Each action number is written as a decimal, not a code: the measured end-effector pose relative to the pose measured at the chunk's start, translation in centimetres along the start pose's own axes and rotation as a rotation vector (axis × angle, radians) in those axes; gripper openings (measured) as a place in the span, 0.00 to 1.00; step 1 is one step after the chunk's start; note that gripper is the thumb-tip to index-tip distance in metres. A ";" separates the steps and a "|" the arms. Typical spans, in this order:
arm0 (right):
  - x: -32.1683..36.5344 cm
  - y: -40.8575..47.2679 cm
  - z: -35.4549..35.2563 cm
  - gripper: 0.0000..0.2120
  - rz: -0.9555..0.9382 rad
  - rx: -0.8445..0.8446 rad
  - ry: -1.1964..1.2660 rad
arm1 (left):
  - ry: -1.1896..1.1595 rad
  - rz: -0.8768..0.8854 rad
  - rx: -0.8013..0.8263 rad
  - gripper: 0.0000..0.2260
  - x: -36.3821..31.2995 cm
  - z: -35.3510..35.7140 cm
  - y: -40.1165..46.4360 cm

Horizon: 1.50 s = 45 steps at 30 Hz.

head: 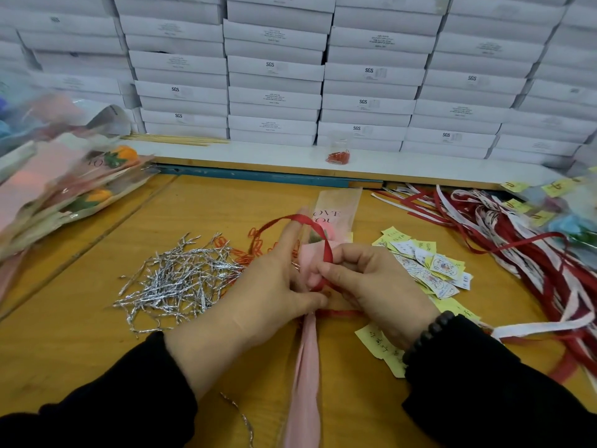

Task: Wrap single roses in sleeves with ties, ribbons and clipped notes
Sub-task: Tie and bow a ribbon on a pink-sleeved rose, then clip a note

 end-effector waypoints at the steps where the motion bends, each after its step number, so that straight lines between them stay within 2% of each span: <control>1: -0.1 0.0 -0.2 0.05 0.017 0.003 0.019 | -0.033 -0.014 0.013 0.46 0.0 -0.4 0.0; 3: -0.1 0.0 -0.2 0.04 0.044 0.017 0.032 | -0.115 -0.019 0.015 0.42 0.0 -1.1 0.0; 7: 0.3 -0.1 0.1 0.04 0.059 0.043 0.056 | -0.152 0.041 -0.101 0.29 -0.1 -2.0 0.2; 14: 0.2 -0.1 0.2 0.03 0.029 0.020 -0.013 | -0.407 -0.002 0.033 0.27 -0.4 -0.8 0.1; 17: 0.2 -0.1 0.1 0.04 0.016 -0.001 -0.069 | -0.409 -0.015 0.095 0.25 -0.1 -0.5 0.0; 27: 0.6 -0.2 0.3 0.07 0.005 0.007 -0.087 | -0.143 0.065 0.075 0.10 0.3 -0.9 0.3; 32: 0.1 0.0 0.1 0.07 0.008 0.022 -0.177 | 0.099 0.067 0.069 0.11 0.8 -1.2 0.4; 36: 0.1 0.0 0.2 0.08 0.010 0.018 -0.175 | 0.571 0.053 -0.063 0.11 0.8 -2.1 0.5; 38: 0.2 0.0 0.1 0.08 0.003 0.006 -0.186 | 0.740 0.047 -0.144 0.07 0.9 -2.9 0.6; 40: 0.3 -0.1 0.0 0.08 0.010 0.003 -0.178 | 0.818 0.044 -0.186 0.04 1.2 -3.8 0.7; 45: 0.2 -0.1 0.1 0.07 0.014 0.010 -0.198 | 0.909 -0.024 -0.329 0.06 2.4 -6.2 1.1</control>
Point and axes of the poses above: each hand's wrist, its own y-axis towards the middle knuckle, its own z-axis out of the palm, x = y × z, the point moved 3 cm from there along y, towards the middle knuckle, and after that the axes turned 10 degrees about y, right-handed, at the moved point
